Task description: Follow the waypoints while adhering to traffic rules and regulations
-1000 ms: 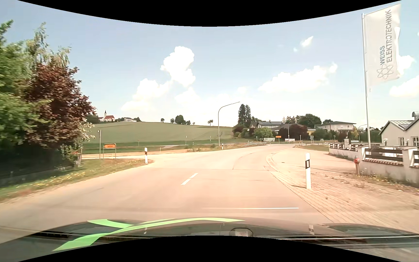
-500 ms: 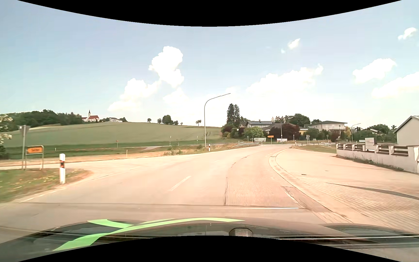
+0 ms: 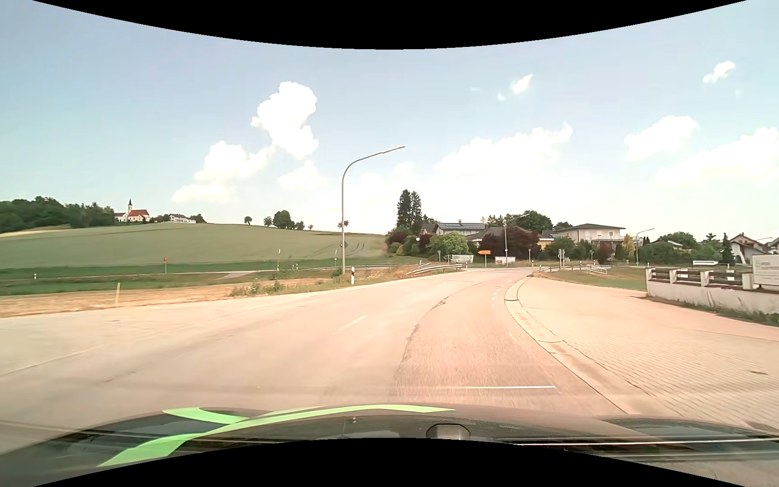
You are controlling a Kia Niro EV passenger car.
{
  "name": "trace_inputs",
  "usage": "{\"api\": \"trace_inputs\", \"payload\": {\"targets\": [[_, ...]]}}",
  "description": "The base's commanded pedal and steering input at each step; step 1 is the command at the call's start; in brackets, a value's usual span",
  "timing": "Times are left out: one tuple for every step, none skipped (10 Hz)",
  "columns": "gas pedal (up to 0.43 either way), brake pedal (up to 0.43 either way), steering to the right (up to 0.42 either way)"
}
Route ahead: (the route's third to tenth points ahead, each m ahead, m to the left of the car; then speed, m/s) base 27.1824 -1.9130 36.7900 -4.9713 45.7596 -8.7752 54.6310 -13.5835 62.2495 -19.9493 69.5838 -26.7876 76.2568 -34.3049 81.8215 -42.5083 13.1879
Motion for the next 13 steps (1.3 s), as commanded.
{"api": "trace_inputs", "payload": {"targets": [[0.118,0.0,0.043],[0.118,0.0,0.043],[0.138,0.0,0.043],[0.138,0.0,0.043],[0.157,0.0,0.043],[0.169,0.0,0.043],[0.169,0.0,0.044],[0.177,0.0,0.045],[0.177,0.0,0.047],[0.177,0.0,0.048],[0.169,0.0,0.049],[0.169,0.0,0.049],[0.169,0.0,0.05]]}}
